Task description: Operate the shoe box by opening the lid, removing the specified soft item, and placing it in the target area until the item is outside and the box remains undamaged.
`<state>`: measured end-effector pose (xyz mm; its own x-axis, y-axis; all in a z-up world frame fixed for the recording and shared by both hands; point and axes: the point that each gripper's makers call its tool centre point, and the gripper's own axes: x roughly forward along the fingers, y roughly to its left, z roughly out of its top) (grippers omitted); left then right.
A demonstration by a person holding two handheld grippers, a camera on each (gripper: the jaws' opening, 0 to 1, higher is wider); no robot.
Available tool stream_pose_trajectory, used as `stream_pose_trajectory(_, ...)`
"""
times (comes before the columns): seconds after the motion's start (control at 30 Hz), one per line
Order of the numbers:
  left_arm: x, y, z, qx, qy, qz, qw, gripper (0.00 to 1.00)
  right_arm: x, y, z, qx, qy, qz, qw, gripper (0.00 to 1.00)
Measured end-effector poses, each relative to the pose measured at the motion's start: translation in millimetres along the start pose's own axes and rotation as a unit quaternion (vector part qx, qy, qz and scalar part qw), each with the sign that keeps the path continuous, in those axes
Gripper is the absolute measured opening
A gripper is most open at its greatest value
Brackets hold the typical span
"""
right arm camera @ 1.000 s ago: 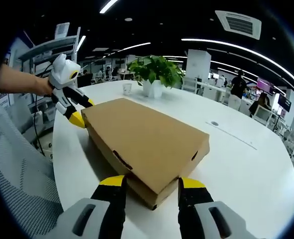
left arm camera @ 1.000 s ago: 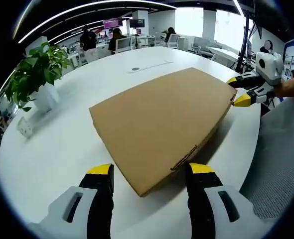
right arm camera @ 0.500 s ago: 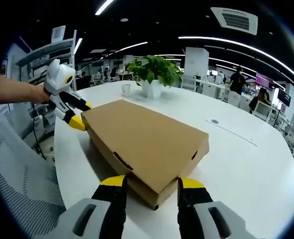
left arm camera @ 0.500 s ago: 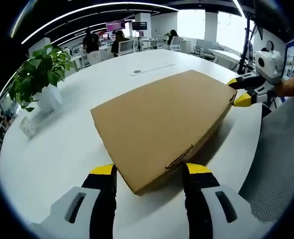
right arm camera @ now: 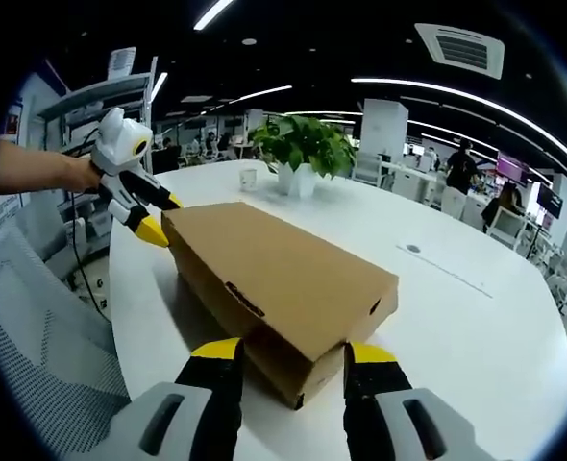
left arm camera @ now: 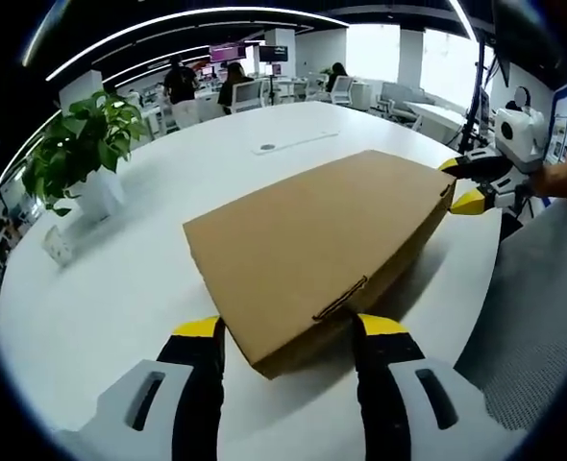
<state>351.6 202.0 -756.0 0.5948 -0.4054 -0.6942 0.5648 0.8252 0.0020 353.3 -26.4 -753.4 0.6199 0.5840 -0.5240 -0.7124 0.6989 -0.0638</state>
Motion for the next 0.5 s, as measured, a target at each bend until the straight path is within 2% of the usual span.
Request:
stream_pose_trajectory(0.3, -8.2, -1.3, 9.8, -0.005, -0.008, -0.002, 1.0, 0.58, -5.7, 0.7, 11.9, -0.016, -0.005, -0.002, 0.9999, 0.41)
stream_pose_trajectory(0.5, -13.4, -1.7, 17.6, -0.002, -0.014, -0.004, 0.9999, 0.59, -8.9, -3.0, 21.0, -0.012, -0.013, -0.005, 0.9998, 0.4)
